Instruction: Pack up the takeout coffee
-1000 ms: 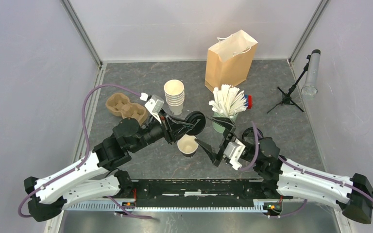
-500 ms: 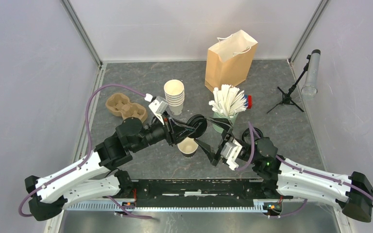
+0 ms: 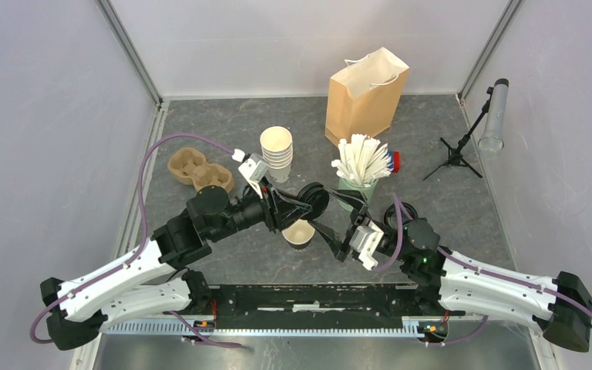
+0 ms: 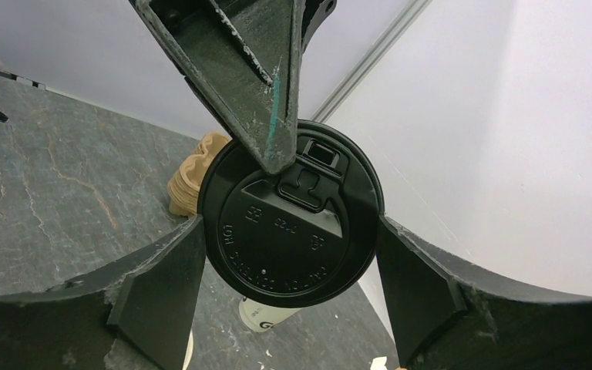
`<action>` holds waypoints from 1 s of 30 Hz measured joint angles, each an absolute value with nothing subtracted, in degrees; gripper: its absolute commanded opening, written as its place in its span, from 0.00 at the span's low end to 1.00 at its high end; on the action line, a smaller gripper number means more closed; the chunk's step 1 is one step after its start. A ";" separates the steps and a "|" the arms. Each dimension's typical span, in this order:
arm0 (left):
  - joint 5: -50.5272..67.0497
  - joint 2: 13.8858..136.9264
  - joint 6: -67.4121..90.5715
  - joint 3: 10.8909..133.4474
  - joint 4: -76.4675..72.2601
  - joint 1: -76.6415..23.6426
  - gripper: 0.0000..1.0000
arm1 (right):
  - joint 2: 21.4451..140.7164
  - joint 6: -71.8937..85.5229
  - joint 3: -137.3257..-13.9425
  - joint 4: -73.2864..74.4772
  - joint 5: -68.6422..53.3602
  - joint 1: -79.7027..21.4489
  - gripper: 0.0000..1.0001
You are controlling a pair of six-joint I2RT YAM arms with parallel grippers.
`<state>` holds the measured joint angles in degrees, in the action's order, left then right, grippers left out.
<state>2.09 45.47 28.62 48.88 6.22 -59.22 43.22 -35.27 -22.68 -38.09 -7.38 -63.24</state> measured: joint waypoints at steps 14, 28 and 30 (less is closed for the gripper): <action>-6.37 43.99 29.43 48.93 8.86 -59.22 1.00 | 43.16 -26.87 -22.85 -31.46 -3.07 -63.26 0.74; -14.48 48.10 27.44 56.18 26.50 -42.76 0.98 | 50.59 -7.40 -35.75 -2.76 1.17 -63.46 0.77; -10.13 47.05 28.69 53.93 26.70 -35.88 0.97 | 52.58 -5.04 -38.59 1.06 1.52 -63.77 0.78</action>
